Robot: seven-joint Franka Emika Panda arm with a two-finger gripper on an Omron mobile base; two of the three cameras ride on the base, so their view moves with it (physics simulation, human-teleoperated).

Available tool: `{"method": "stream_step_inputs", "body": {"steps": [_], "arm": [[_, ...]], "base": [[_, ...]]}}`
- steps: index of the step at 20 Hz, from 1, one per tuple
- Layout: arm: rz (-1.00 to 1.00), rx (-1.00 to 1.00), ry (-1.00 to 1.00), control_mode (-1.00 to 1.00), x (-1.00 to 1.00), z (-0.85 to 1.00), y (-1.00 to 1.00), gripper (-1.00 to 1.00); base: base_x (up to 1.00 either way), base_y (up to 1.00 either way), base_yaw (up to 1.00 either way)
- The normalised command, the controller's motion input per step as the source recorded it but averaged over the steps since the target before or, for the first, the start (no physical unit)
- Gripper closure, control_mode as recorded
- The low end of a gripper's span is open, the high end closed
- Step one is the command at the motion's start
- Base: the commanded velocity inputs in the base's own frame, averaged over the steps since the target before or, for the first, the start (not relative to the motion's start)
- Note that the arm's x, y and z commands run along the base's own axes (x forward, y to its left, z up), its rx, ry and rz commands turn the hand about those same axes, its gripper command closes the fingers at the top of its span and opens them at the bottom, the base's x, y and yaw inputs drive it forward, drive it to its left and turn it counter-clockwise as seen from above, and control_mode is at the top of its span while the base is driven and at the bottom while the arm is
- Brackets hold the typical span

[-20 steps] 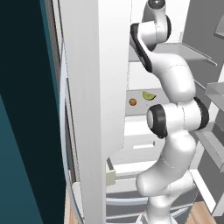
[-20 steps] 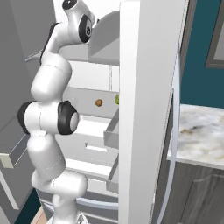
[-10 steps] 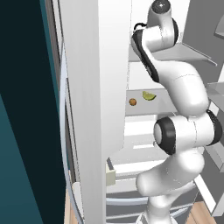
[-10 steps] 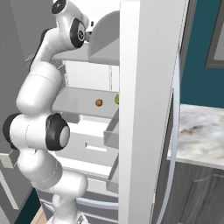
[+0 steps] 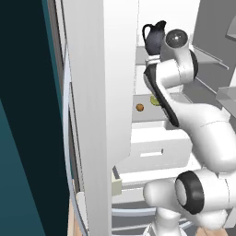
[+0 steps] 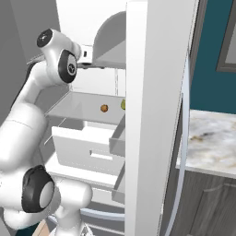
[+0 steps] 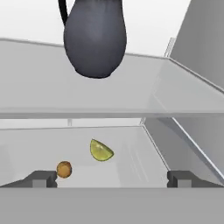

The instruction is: Move the apricot and lemon wedge from the top shelf to the second highest shelf to make space. Then, place the pitcher from the counter on the cleared top shelf.

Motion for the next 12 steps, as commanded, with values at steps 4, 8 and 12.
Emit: {"method": "stream_step_inputs", "body": {"steps": [4,8,12], "arm": [[0.04,0.0,0.01,-1.0,-1.0,-1.0,0.08,-1.0],[0.1,0.0,0.08,-1.0,-0.94,-0.85,0.03,-1.0],[0.15,0.0,0.14,-1.0,-0.71,-0.78,0.17,-1.0]], "base": [[0.0,0.0,0.0],[0.0,0.0,0.0],[0.0,0.0,0.0]]}}
